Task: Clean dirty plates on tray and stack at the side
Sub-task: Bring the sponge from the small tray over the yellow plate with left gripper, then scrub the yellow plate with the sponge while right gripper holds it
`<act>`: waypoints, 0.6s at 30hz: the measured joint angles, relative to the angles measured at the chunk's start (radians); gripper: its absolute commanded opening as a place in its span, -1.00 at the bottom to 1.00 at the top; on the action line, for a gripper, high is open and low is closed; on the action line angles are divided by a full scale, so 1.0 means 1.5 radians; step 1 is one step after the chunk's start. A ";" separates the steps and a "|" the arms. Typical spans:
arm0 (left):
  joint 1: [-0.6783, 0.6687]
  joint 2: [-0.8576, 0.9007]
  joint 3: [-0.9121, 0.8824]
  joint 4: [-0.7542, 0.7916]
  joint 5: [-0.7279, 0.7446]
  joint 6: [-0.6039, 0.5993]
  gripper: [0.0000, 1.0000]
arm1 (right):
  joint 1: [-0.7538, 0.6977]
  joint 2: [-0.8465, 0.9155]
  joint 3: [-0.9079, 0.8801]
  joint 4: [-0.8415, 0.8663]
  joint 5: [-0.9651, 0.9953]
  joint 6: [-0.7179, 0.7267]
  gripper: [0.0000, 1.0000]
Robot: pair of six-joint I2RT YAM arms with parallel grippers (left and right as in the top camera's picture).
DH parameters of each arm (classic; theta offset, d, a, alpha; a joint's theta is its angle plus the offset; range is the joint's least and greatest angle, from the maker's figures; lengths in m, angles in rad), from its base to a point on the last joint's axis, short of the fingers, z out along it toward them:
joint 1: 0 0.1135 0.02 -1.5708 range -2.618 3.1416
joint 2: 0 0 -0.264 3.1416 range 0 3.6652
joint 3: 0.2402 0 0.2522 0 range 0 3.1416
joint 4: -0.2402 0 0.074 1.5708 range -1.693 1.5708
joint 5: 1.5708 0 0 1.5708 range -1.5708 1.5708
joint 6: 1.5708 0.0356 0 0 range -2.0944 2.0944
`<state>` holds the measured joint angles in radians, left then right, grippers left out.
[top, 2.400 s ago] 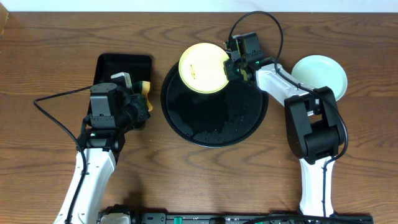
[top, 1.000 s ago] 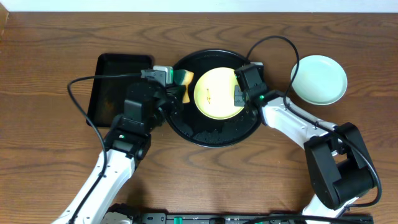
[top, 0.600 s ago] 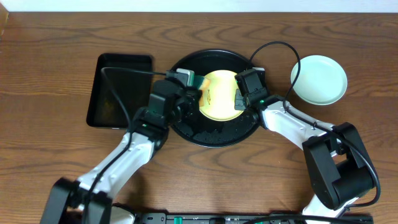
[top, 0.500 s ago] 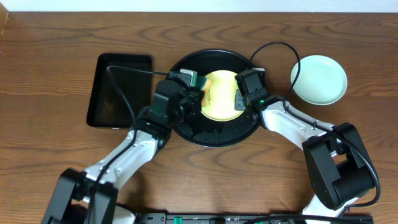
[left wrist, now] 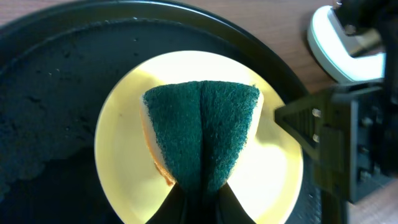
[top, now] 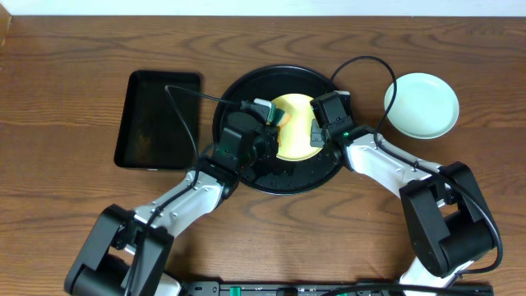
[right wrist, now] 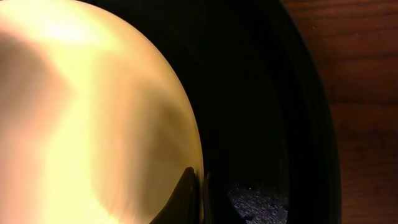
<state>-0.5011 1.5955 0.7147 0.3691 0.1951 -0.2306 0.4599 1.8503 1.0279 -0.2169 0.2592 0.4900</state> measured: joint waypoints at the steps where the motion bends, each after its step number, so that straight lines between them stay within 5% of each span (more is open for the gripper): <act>1: 0.000 0.005 0.000 0.007 -0.004 0.000 -0.85 | 0.000 0.000 0.000 0.000 0.000 0.000 -0.98; 18: 0.000 0.102 0.000 0.096 -0.015 0.002 -0.85 | 0.000 0.000 0.000 -0.004 0.000 0.000 -0.98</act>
<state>-0.5014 1.7485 0.7147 0.5137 0.1726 -0.2279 0.4599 1.8503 1.0279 -0.2222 0.2592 0.4904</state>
